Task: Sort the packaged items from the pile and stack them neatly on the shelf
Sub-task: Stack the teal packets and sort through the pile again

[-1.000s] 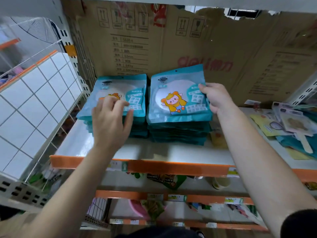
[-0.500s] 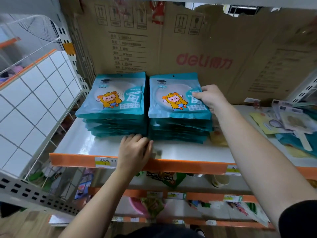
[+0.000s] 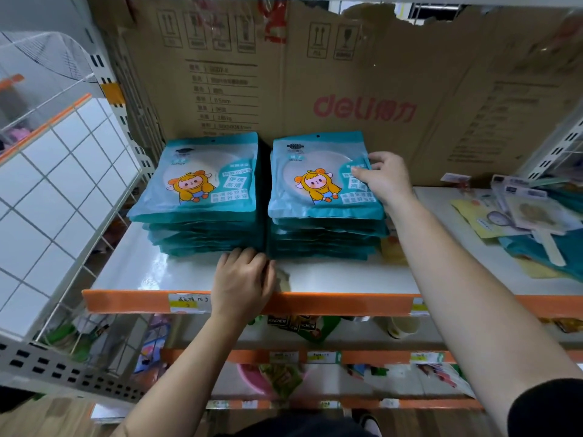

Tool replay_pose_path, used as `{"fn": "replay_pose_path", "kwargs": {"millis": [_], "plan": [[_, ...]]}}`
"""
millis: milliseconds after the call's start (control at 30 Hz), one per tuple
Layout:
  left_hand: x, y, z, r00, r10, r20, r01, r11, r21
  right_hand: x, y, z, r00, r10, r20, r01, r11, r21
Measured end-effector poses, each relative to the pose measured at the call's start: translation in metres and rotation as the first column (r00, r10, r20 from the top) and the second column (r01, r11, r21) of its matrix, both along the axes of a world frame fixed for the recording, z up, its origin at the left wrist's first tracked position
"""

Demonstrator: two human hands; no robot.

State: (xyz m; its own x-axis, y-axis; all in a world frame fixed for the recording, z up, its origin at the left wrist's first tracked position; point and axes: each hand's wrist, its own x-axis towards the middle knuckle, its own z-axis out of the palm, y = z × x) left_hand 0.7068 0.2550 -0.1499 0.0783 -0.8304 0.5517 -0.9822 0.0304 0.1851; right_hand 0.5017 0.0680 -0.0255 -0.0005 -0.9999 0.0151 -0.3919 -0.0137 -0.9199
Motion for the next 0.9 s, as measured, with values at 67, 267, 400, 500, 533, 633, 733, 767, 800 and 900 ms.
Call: {"fn": "replay_pose_path", "kwargs": {"millis": [67,267,400,500,533,633,733,767,800,900], "plan": [[0.000,0.000,0.000,1.000,0.000,0.008,0.000,1.000,-0.001,-0.001,0.000,-0.004,0.999,0.004,-0.046,-0.004,1.000,-0.016],[-0.001,-0.001,0.000,0.999,-0.013,0.041,0.012,1.000,0.002,0.001,-0.001,-0.014,0.998,-0.013,-0.060,0.009,0.998,-0.063],[-0.002,-0.001,0.002,0.999,-0.035,0.041,0.035,0.999,-0.005,-0.008,0.003,-0.022,0.993,-0.077,0.084,0.080,0.996,-0.041],[-0.014,0.001,0.005,0.996,-0.089,0.000,0.089,0.996,-0.004,-0.031,0.012,-0.030,0.981,-0.152,0.118,0.160,0.986,-0.057],[-0.022,0.001,0.006,0.994,-0.109,-0.001,0.109,0.994,0.009,-0.041,0.017,-0.034,0.978,-0.173,0.120,0.181,0.982,-0.060],[-0.050,-0.005,0.008,0.985,-0.175,0.007,0.174,0.984,0.048,-0.075,0.033,-0.047,0.973,-0.214,0.085,0.219,0.974,-0.057],[-0.083,-0.014,0.007,0.963,-0.269,-0.006,0.269,0.960,0.073,-0.114,0.049,-0.060,0.964,-0.253,0.080,0.260,0.962,-0.089],[-0.095,-0.018,0.007,0.954,-0.299,-0.015,0.299,0.951,0.082,-0.127,0.053,-0.062,0.960,-0.267,0.082,0.274,0.957,-0.095],[-0.108,-0.021,0.007,0.946,-0.324,-0.021,0.324,0.941,0.094,-0.140,0.057,-0.063,0.956,-0.280,0.083,0.287,0.953,-0.092],[-0.149,-0.032,0.012,0.921,-0.388,-0.034,0.390,0.913,0.123,-0.182,0.063,-0.064,0.953,-0.294,0.078,0.300,0.950,-0.087]]}}
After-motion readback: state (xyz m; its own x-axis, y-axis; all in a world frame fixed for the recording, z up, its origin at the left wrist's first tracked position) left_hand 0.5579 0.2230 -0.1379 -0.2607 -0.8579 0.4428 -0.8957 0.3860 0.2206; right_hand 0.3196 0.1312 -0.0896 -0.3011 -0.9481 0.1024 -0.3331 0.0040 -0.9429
